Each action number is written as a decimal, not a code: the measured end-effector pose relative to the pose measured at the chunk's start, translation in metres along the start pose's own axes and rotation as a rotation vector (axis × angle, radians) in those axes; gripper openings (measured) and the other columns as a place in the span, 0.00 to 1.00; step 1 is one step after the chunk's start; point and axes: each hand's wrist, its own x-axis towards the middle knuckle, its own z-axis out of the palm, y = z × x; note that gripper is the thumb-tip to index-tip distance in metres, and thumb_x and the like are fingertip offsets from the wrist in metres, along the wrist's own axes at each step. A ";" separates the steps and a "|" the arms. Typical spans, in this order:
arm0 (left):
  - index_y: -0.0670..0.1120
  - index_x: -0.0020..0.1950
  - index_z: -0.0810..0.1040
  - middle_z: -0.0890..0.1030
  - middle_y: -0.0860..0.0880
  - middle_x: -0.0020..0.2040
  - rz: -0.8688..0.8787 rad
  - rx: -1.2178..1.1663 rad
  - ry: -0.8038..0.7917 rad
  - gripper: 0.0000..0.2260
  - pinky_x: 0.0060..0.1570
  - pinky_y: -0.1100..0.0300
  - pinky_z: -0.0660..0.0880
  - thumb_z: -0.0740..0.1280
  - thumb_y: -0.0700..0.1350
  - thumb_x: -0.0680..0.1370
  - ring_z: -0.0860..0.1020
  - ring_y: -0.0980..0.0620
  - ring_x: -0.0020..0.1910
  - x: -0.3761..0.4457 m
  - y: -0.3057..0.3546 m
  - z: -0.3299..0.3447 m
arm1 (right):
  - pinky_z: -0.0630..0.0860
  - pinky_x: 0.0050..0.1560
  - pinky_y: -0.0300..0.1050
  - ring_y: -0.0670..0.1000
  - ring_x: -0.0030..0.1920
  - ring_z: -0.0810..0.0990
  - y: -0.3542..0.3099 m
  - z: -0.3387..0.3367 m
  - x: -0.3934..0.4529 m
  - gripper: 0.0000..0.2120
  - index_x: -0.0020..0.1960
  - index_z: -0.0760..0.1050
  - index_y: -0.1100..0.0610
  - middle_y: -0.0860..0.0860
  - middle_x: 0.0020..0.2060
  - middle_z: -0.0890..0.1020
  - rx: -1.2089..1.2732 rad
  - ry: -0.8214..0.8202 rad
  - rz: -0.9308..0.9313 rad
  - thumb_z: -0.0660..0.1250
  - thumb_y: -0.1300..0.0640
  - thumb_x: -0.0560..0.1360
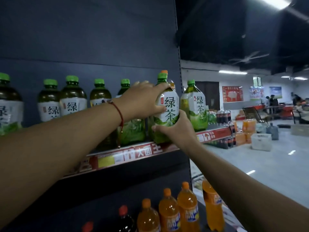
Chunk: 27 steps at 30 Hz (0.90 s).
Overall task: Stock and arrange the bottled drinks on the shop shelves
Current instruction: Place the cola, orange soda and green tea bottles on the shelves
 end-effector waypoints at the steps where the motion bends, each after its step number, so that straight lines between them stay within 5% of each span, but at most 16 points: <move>1: 0.56 0.78 0.57 0.76 0.46 0.67 -0.012 0.035 -0.023 0.33 0.66 0.49 0.64 0.65 0.62 0.77 0.70 0.43 0.67 0.004 -0.002 0.003 | 0.69 0.36 0.28 0.35 0.42 0.75 0.003 0.004 0.006 0.35 0.60 0.67 0.48 0.37 0.45 0.77 -0.019 -0.004 0.010 0.81 0.44 0.60; 4: 0.55 0.79 0.56 0.74 0.43 0.70 -0.033 0.126 -0.084 0.32 0.72 0.46 0.59 0.61 0.63 0.78 0.67 0.41 0.71 0.014 -0.012 0.015 | 0.78 0.46 0.41 0.45 0.48 0.79 0.009 0.013 0.020 0.38 0.59 0.70 0.49 0.45 0.52 0.77 -0.068 -0.019 0.022 0.79 0.36 0.56; 10: 0.53 0.76 0.59 0.78 0.43 0.63 -0.070 0.163 -0.124 0.29 0.75 0.38 0.53 0.60 0.60 0.77 0.69 0.39 0.69 0.021 -0.021 0.025 | 0.75 0.59 0.49 0.50 0.57 0.74 0.005 0.018 0.028 0.43 0.67 0.66 0.52 0.48 0.59 0.71 -0.176 -0.123 0.058 0.79 0.37 0.60; 14: 0.52 0.77 0.60 0.68 0.40 0.73 -0.041 0.301 -0.035 0.33 0.74 0.36 0.52 0.58 0.66 0.77 0.65 0.39 0.72 0.017 -0.023 0.031 | 0.79 0.51 0.47 0.48 0.50 0.80 -0.010 -0.016 0.045 0.25 0.62 0.72 0.53 0.50 0.53 0.80 -0.164 -0.367 0.093 0.76 0.51 0.69; 16: 0.50 0.77 0.60 0.58 0.40 0.78 0.008 0.383 0.039 0.37 0.75 0.36 0.52 0.57 0.70 0.75 0.60 0.39 0.76 0.016 -0.022 0.036 | 0.75 0.47 0.42 0.49 0.51 0.78 -0.029 -0.036 0.062 0.29 0.70 0.66 0.57 0.53 0.58 0.78 -0.116 -0.253 0.057 0.72 0.56 0.73; 19: 0.46 0.79 0.55 0.53 0.41 0.80 0.078 0.440 0.095 0.42 0.75 0.37 0.51 0.52 0.73 0.75 0.54 0.39 0.78 0.018 -0.023 0.045 | 0.74 0.59 0.48 0.54 0.63 0.75 -0.054 -0.049 0.099 0.34 0.75 0.62 0.58 0.56 0.68 0.73 -0.208 -0.086 -0.049 0.70 0.49 0.74; 27: 0.47 0.81 0.43 0.47 0.46 0.82 0.092 0.384 0.025 0.50 0.75 0.37 0.44 0.51 0.77 0.71 0.47 0.42 0.80 0.016 -0.033 0.057 | 0.73 0.64 0.54 0.59 0.66 0.72 -0.075 -0.024 0.173 0.40 0.75 0.59 0.61 0.59 0.70 0.70 -0.504 -0.126 0.048 0.71 0.43 0.73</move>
